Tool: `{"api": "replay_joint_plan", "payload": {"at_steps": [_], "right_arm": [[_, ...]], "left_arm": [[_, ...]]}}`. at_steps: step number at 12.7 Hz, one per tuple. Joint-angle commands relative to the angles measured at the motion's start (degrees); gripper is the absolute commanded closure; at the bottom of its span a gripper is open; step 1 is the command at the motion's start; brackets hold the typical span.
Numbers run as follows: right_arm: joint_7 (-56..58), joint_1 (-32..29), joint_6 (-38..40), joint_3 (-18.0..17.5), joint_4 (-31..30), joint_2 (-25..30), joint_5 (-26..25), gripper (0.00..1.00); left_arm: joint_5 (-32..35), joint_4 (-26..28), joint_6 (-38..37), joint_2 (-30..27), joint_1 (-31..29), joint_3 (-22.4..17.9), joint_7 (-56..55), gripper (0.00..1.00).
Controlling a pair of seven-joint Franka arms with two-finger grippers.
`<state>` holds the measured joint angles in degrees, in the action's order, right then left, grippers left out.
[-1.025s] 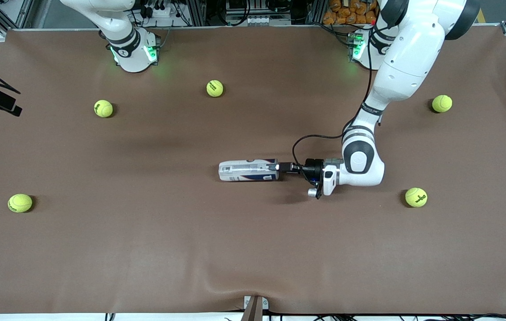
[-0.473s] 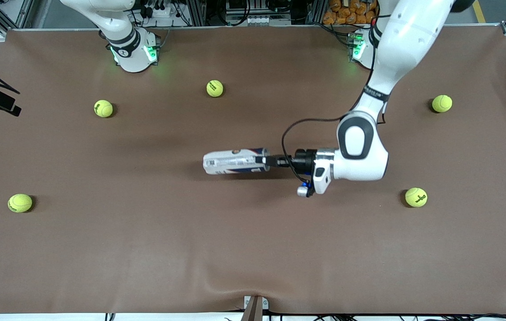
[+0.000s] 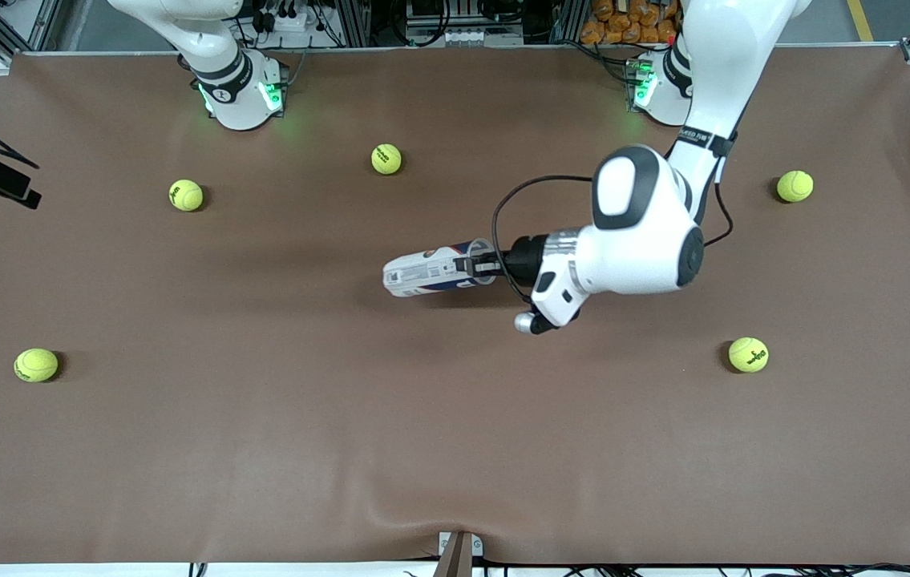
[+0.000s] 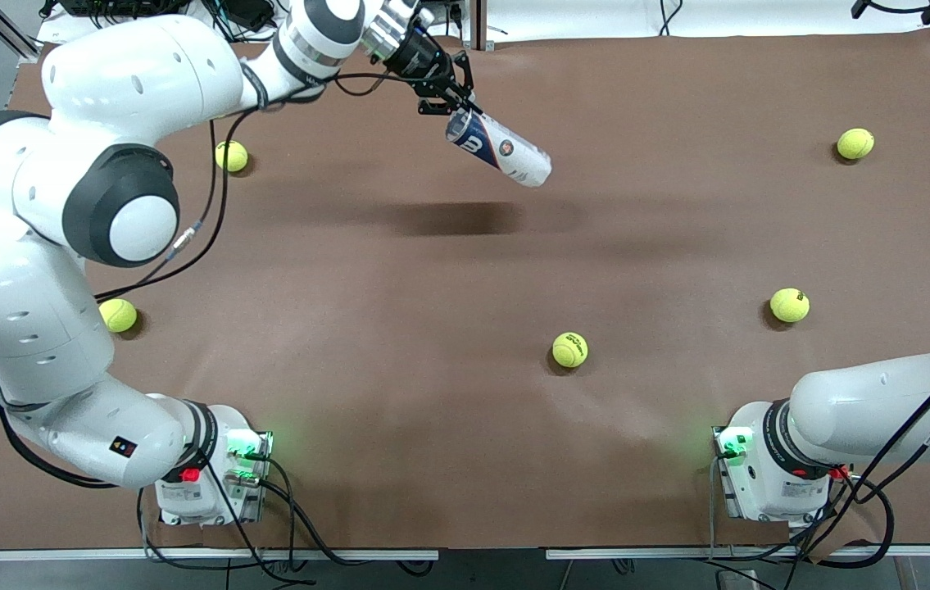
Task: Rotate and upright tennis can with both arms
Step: 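Lift the can with the left gripper and rotate it upright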
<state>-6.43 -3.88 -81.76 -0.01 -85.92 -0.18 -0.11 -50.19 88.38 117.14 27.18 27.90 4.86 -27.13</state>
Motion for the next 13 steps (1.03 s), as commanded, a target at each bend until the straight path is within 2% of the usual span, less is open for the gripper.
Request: {"api": "replay_joint_plan", "payload": {"at_steps": [1,4,7,9,10,13], "right_arm": [[-1.5,1.2,0.7,0.1,0.5,-0.2,0.0,0.00],[-0.9,1.2,2.0,0.1,0.5,-0.2,0.4,0.00],[-0.8,1.1,2.0,0.1,0.5,-0.2,0.5,0.00],[-0.7,1.1,1.8,0.1,0.6,-0.2,0.5,0.00],[-0.8,1.2,1.8,0.1,0.6,-0.2,0.5,0.00],[-0.8,1.2,1.6,0.1,0.6,-0.2,0.5,0.00]], "left_arm": [[11.8,-4.2,0.5,-0.3,4.3,-0.1,-15.0,1.00],[28.4,-10.8,-0.4,0.9,10.4,-0.5,-34.5,1.00],[40.0,-11.2,-4.8,1.7,15.2,-1.2,-38.8,1.00],[48.0,-15.3,-10.9,5.3,19.3,-2.8,-43.4,1.00],[48.1,-17.5,-13.2,7.3,19.9,-3.4,-43.4,1.00],[48.1,-17.7,-13.4,8.8,20.1,-2.8,-43.2,1.00]]}}
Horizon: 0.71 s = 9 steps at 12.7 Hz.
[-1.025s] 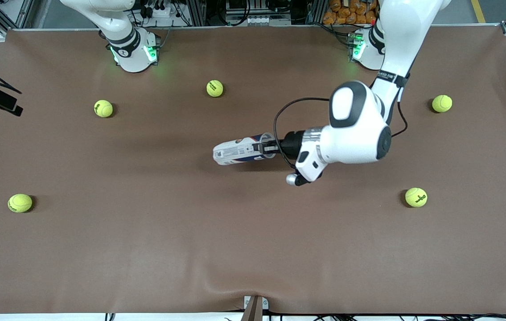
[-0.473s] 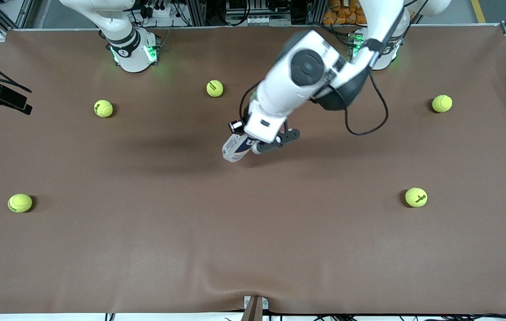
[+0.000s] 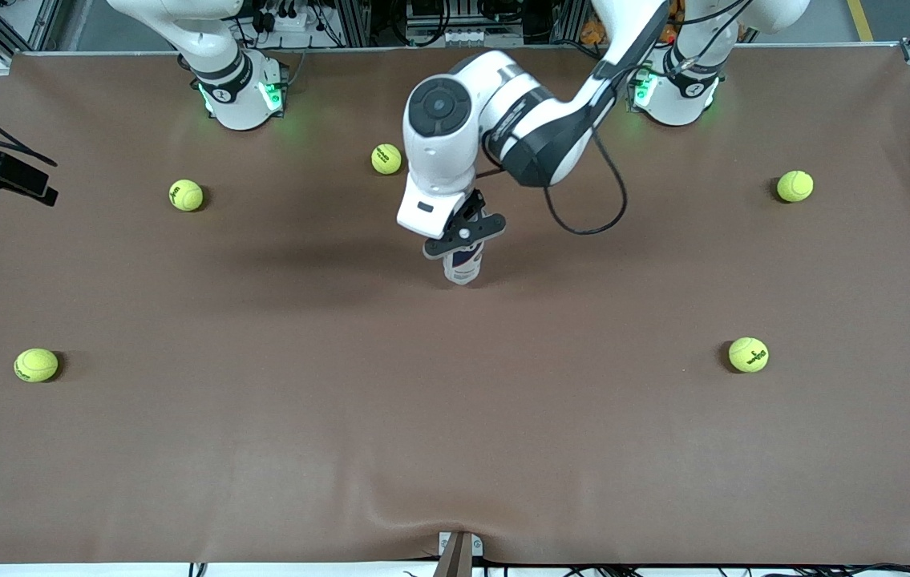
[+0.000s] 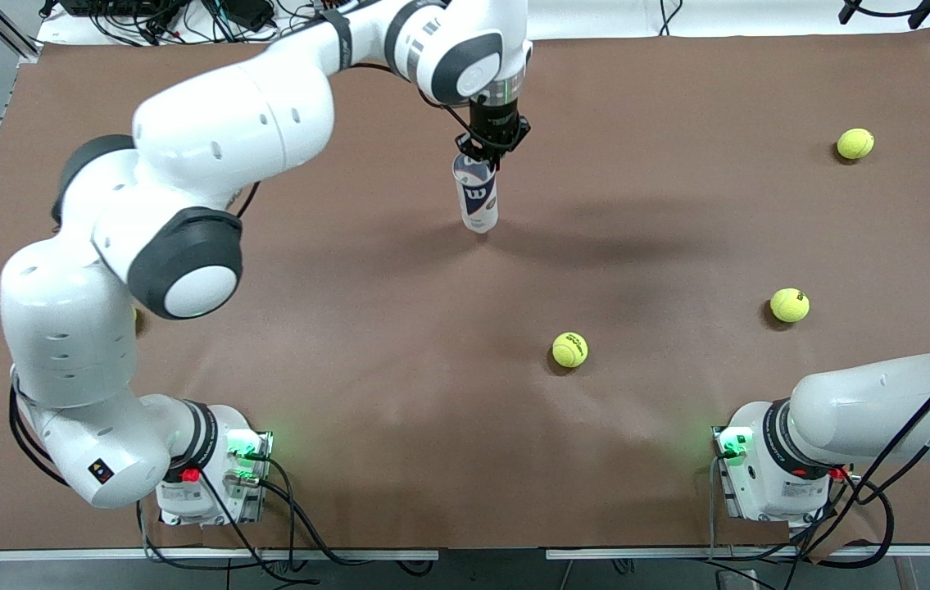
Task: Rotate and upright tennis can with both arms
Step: 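Lift the can with the left gripper and rotate it upright, then lower the upright can onto the table with the left gripper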
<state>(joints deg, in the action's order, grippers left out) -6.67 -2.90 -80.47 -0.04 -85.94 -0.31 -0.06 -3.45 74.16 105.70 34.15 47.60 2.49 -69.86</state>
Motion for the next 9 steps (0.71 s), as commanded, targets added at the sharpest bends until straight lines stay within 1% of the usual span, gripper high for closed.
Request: {"api": "replay_joint_plan", "payload": {"at_steps": [1,2,4,9], "right_arm": [[-0.5,0.2,0.2,0.1,0.5,0.0,0.4,0.00],[-0.5,0.2,0.2,0.1,0.5,0.0,0.4,0.00],[-0.5,0.3,0.2,0.1,0.5,0.0,0.4,0.00],[-0.5,0.2,0.1,0.1,0.6,-0.1,0.4,0.00]], "left_arm": [[1.3,-3.4,-1.7,1.8,0.4,-0.5,-0.2,1.00],[0.1,-3.4,-0.9,1.9,-0.1,-0.4,0.6,1.00],[-5.1,-3.2,-0.1,2.2,-1.6,-0.8,4.7,1.00],[-5.1,-3.1,0.0,3.5,-1.1,-0.8,5.4,1.00]]}}
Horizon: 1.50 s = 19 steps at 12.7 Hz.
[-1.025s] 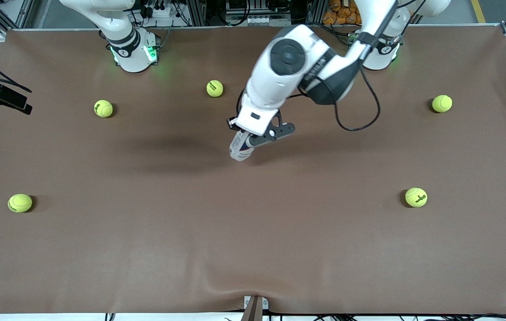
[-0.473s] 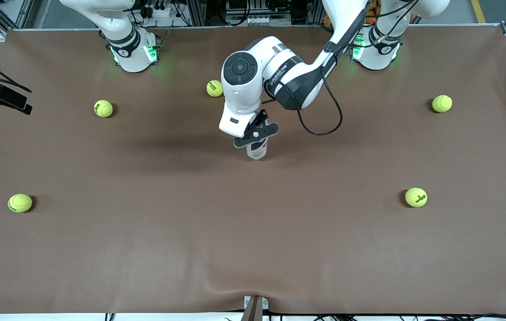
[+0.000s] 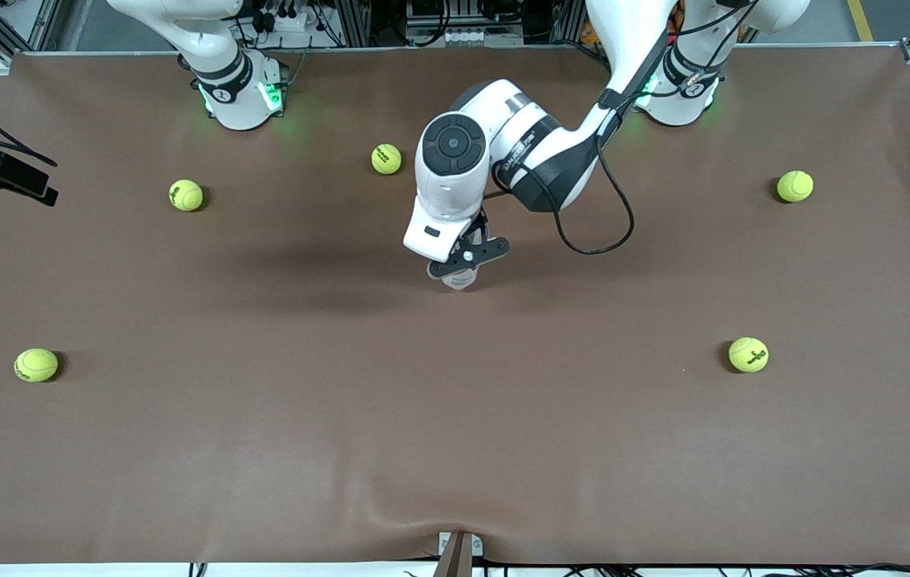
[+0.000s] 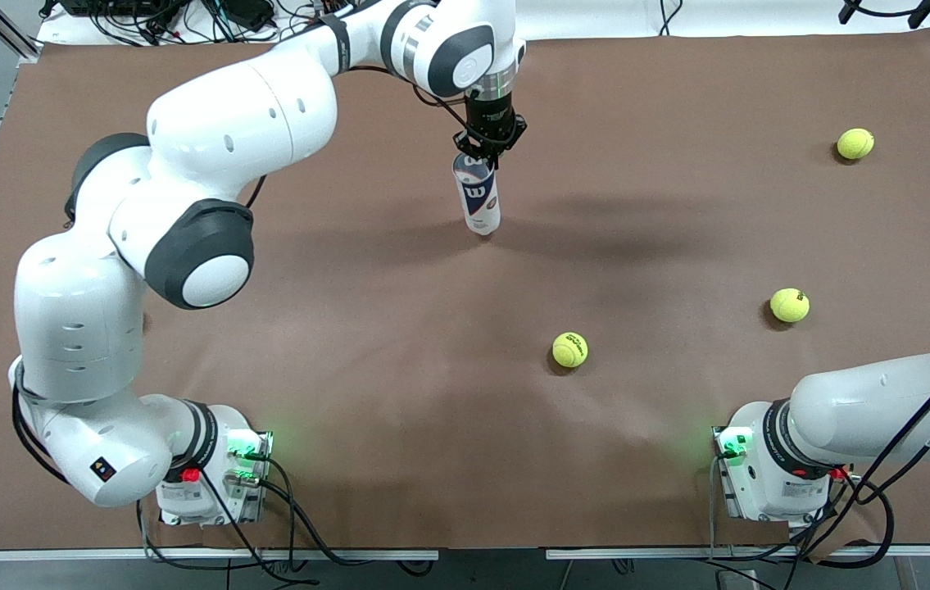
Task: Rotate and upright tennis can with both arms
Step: 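Lower the upright can onto the table with the left gripper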
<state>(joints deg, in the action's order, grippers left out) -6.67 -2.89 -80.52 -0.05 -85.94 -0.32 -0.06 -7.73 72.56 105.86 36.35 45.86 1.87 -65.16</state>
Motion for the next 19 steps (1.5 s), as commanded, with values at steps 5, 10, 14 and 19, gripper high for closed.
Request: {"api": "replay_joint_plan", "payload": {"at_steps": [5,10,14,19], "right_arm": [[-0.4,0.3,0.2,0.1,0.6,-0.1,0.4,0.00],[-0.4,0.3,0.2,0.1,0.5,-0.2,0.4,0.00],[-0.6,0.6,0.0,0.1,0.6,-0.2,0.4,0.00],[-0.9,0.3,0.0,0.3,0.9,-0.3,0.3,0.00]], "left_arm": [[-0.5,-1.4,1.4,2.8,2.5,-0.4,0.0,1.00],[-0.5,-0.9,2.3,3.3,2.7,-0.5,0.0,0.63],[-0.5,-0.9,2.3,2.8,2.7,-0.5,-0.2,0.38],[-1.9,-1.0,-0.3,-0.9,2.0,-0.3,-0.2,0.14]]}}
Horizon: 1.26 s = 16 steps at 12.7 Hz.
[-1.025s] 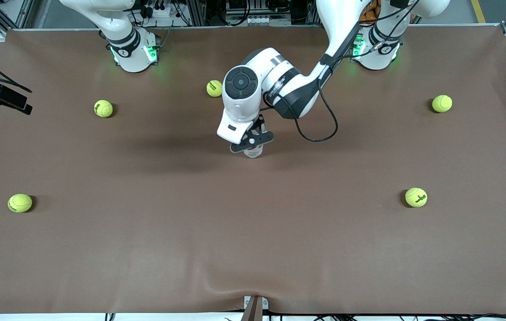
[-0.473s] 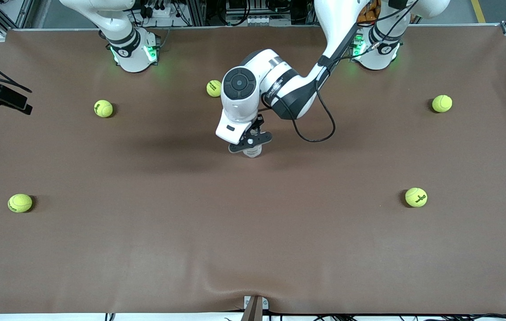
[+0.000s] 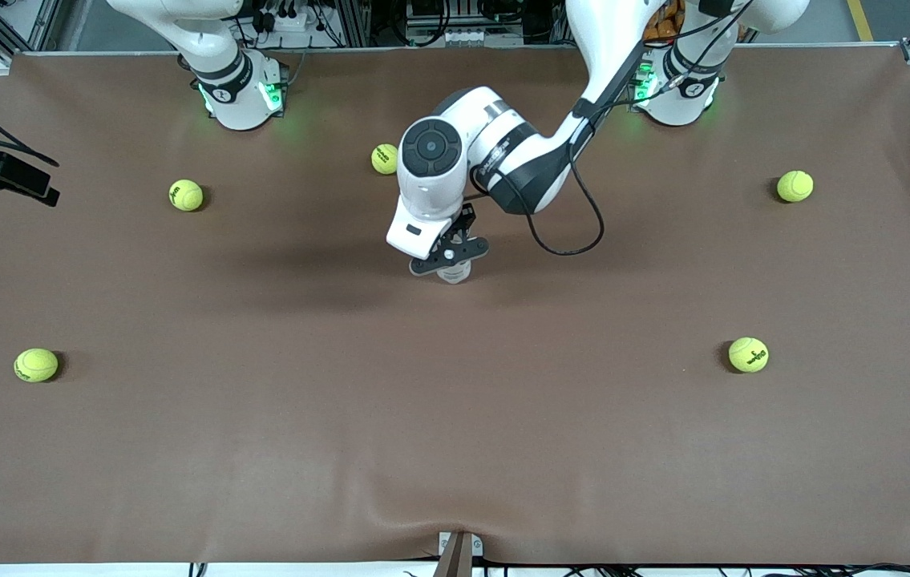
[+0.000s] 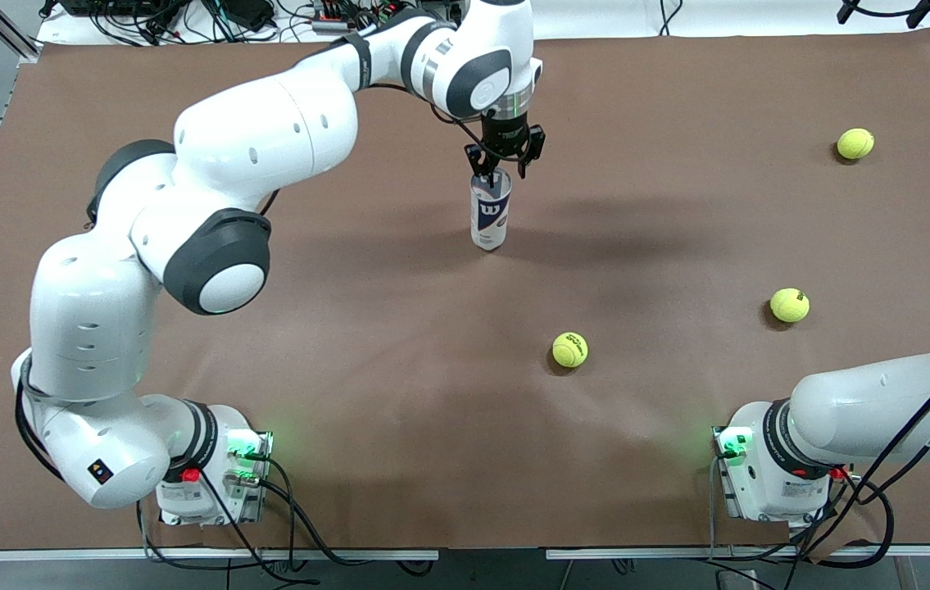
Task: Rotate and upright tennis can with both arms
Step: 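Lower the upright can onto the table with the left gripper, then open the left gripper and withdraw it from the standing can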
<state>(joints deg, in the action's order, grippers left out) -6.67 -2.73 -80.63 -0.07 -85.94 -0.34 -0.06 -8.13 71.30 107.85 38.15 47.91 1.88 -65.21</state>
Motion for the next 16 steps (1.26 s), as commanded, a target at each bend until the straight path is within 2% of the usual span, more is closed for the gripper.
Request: {"api": "replay_joint_plan", "payload": {"at_steps": [1,2,6,9,12,15,16], "right_arm": [[-0.9,0.4,0.2,0.4,1.1,-0.4,0.2,0.00],[-1.0,0.5,0.2,0.4,1.3,-0.4,0.3,0.00],[-1.1,2.1,0.2,0.9,1.3,-0.4,-0.2,0.00],[-1.1,3.1,0.1,2.3,1.3,-0.4,-0.2,0.00],[-1.2,3.1,0.2,2.3,1.3,-0.4,-0.1,0.00],[-0.8,2.9,0.3,2.2,1.4,-0.4,0.0,0.00],[-0.4,2.9,0.4,2.3,1.5,-0.3,-0.4,0.00]], "left_arm": [[-3.5,0.2,-3.6,-3.9,-0.8,-0.4,-0.7,0.07],[-4.6,0.2,-4.0,-5.4,-2.5,-0.2,-1.3,0.00],[-3.1,0.1,-5.6,-7.6,-5.7,-1.7,-0.2,0.00],[2.2,0.3,-5.9,-10.5,-6.3,-4.5,5.3,0.00],[2.6,0.9,-8.7,-11.4,-9.2,-5.7,11.0,0.00],[2.7,0.9,-12.5,-12.5,-13.7,-6.0,17.5,0.00],[2.3,0.9,-12.8,-13.1,-16.9,-5.9,21.5,0.00]]}}
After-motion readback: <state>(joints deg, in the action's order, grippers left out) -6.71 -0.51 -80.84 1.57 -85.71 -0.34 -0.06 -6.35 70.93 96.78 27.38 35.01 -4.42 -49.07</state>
